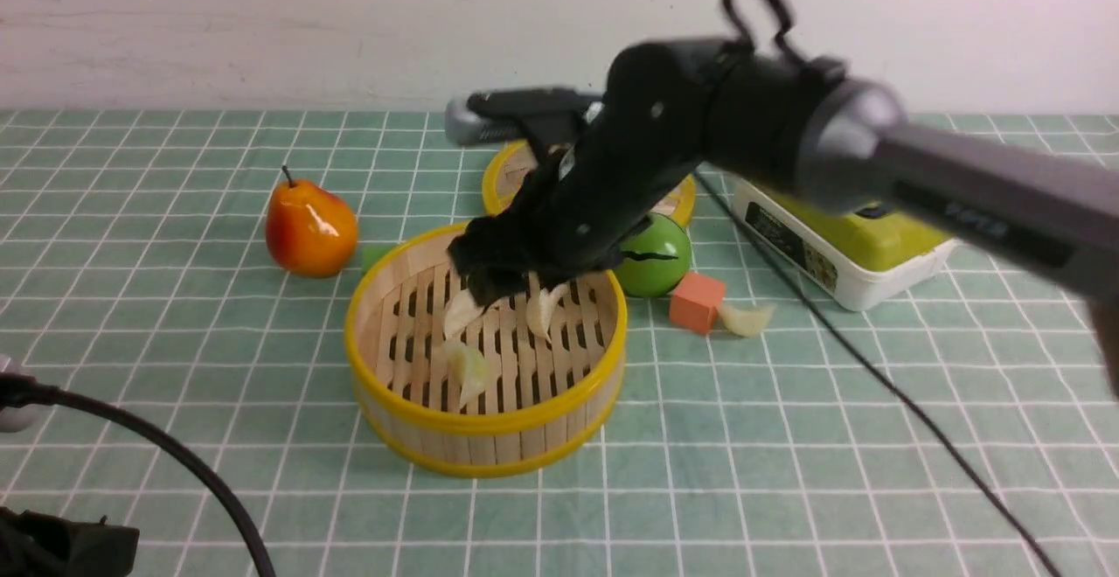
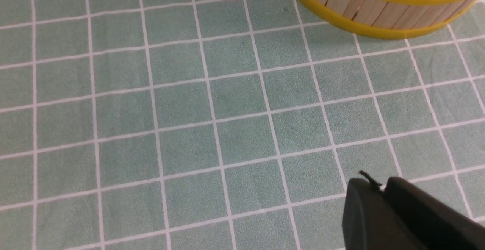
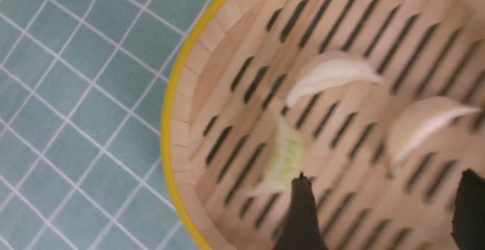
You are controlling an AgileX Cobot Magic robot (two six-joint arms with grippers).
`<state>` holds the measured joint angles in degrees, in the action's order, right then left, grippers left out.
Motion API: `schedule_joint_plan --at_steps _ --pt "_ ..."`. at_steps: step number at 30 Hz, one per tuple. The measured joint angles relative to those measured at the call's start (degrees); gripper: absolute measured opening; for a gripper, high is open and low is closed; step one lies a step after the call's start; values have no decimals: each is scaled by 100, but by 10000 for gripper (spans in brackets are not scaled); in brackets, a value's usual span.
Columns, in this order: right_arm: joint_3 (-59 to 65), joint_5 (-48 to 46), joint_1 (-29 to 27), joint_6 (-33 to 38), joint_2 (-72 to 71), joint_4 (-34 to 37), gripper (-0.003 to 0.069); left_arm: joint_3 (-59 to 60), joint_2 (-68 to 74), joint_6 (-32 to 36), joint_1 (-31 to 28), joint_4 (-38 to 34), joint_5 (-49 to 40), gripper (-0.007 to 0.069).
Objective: Put the dumplings into the steamer on the table with the blue tablecloth.
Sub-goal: 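Reach for and grasp a dumpling lying on the table beside the steamer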
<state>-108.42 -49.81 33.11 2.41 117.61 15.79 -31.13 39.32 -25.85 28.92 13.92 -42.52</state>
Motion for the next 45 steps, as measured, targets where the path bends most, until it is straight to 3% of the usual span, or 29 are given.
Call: schedule_joint_plan --at_steps 8,14,18,26,31,39,45 --pt "26 -1295 -1422 2266 118 -13 496 0 0 0 0 0 200 66" --pt "82 -1308 -1870 3386 944 -100 451 0 0 0 0 0 330 70" --pt "82 -1000 -1902 3730 1190 -339 391 0 0 0 0 18 357 70" --pt "62 -680 -1902 3778 1260 -549 288 0 0 0 0 93 369 70" --pt "-178 -747 -1902 3485 1278 -334 291 0 0 0 0 189 371 70" --pt "-1051 -1410 -1902 1061 1278 -636 382 0 0 0 0 235 401 77" --pt "-1101 -1334 -1902 -317 1407 -749 383 7 0 0 0 235 416 84"
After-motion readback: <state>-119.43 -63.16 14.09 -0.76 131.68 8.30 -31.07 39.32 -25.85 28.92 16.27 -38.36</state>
